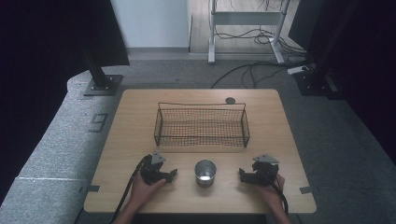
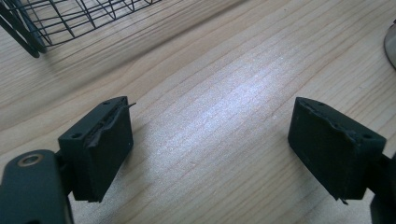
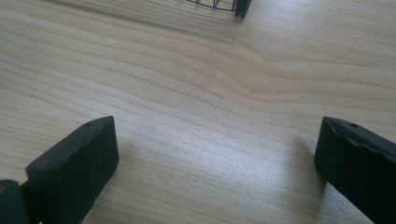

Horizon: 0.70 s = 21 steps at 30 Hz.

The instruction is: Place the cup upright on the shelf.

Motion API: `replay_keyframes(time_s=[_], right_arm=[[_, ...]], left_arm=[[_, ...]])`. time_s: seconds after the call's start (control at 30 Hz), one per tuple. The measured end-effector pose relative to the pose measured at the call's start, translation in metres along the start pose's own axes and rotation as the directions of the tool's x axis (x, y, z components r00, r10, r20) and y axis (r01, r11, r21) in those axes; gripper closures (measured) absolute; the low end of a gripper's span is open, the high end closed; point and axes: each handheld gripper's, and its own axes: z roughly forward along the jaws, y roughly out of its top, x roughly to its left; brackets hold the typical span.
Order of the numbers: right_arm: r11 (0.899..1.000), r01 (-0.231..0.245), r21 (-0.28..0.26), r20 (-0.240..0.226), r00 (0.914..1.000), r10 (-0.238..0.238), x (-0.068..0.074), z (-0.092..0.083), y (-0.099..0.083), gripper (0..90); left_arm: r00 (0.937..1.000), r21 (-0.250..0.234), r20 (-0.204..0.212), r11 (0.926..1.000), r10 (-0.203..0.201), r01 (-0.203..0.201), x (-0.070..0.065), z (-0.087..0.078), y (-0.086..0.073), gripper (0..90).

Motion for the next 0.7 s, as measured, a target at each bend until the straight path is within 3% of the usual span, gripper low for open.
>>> replay_keyframes(time_s=[0.27,0.53,0.7], right_arm=[[1.000,-0.031,-0.001,0.031,0.9990,0.031,0.000,-0.001,-0.001,1.0],[1.000,0.011,-0.021,0.050,0.9987,-0.010,0.004,-0.009,-0.001,5.0],[0.998,0.018,-0.054,0.034,0.9993,-0.016,0.007,-0.017,0.000,5.8]], left_arm=[[1.0000,0.000,0.000,1.0000,0.000,0.000,0.000,0.000,0.000,13.8],[1.0000,0.000,0.000,1.0000,0.000,0.000,0.000,0.000,0.000,13.8],[1.0000,0.000,0.000,1.0000,0.000,0.000,0.000,0.000,0.000,13.8]])
